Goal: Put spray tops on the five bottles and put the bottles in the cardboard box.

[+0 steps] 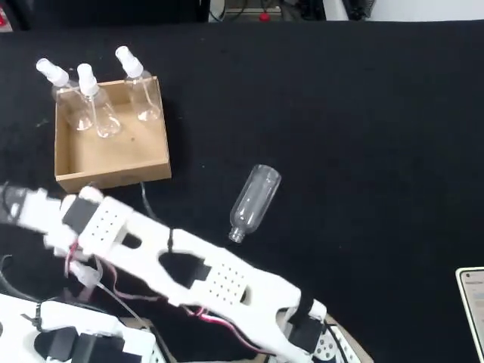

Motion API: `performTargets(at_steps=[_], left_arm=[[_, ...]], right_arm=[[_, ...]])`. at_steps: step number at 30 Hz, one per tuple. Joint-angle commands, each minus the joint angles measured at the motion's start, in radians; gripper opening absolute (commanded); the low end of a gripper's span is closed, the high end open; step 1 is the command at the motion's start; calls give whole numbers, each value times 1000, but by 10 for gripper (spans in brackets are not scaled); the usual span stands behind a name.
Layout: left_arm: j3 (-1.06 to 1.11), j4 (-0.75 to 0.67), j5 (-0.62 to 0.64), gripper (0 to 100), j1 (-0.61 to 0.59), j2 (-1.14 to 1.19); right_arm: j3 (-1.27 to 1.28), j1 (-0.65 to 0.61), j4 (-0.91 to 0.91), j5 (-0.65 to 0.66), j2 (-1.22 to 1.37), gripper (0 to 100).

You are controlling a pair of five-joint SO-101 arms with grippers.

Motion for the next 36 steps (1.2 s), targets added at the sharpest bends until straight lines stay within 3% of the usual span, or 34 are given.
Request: performTargets(at_steps=[1, 10, 21, 25, 30, 36], left_arm=[[-16, -17, -5, 130, -4, -23], [-18, -17, -3, 130, 5, -29], [-25, -6, 3, 130, 150, -32], [-48, 29, 3, 130, 295, -34], [-160, 219, 6, 130, 550, -34], [-306, 382, 164, 130, 918, -34]], right_arm=[[-151, 77, 97, -84, -24, 10], [-581, 209, 459, -181, -16, 11], [-621, 325, 471, -232, -102, 11], [-418, 399, 473, -232, -297, 11], [15, 494, 466, -229, -679, 11], [461, 690, 404, -219, -1047, 11]])
